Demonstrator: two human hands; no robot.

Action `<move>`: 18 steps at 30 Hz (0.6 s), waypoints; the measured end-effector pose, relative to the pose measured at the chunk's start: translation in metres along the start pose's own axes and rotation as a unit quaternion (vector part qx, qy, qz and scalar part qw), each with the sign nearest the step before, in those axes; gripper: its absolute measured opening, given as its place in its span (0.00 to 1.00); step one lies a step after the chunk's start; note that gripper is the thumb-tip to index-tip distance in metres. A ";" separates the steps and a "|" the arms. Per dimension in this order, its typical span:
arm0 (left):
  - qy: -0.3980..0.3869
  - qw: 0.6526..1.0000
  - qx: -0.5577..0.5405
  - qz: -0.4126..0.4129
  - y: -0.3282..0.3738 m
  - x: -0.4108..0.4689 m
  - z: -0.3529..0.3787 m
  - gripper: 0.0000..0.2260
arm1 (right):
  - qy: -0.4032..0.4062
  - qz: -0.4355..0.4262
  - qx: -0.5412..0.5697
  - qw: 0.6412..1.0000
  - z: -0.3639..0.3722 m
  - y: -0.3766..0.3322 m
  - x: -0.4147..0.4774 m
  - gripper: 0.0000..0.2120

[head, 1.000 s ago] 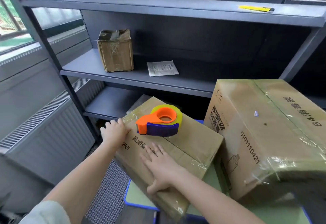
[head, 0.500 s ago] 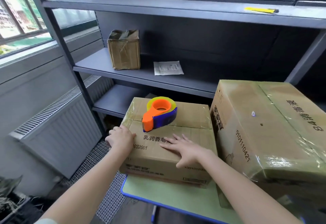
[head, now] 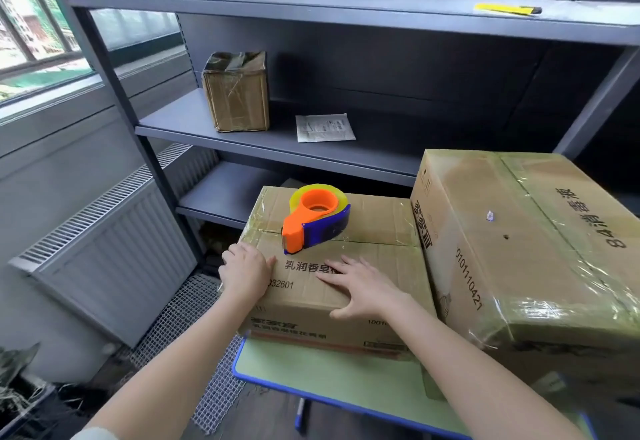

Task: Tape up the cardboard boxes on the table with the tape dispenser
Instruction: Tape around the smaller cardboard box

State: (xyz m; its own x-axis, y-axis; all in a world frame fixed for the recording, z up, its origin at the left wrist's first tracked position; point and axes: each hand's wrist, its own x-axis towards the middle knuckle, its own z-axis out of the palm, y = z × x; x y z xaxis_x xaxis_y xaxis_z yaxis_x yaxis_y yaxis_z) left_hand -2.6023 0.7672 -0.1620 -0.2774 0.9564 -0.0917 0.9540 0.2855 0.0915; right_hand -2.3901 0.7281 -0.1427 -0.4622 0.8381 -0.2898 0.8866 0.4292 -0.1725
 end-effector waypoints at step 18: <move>-0.044 0.957 -0.203 0.201 -0.005 0.029 -0.022 0.31 | 0.233 0.114 0.055 0.964 -0.047 0.000 0.057 0.25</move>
State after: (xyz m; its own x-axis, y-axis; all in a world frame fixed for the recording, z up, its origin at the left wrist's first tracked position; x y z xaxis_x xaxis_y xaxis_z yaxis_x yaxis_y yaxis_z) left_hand -2.6172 0.7953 -0.1435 0.1295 0.9904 -0.0492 0.8535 -0.0861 0.5139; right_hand -2.4154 0.7912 -0.1152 -0.1733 0.9778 0.1177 0.9445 0.1989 -0.2614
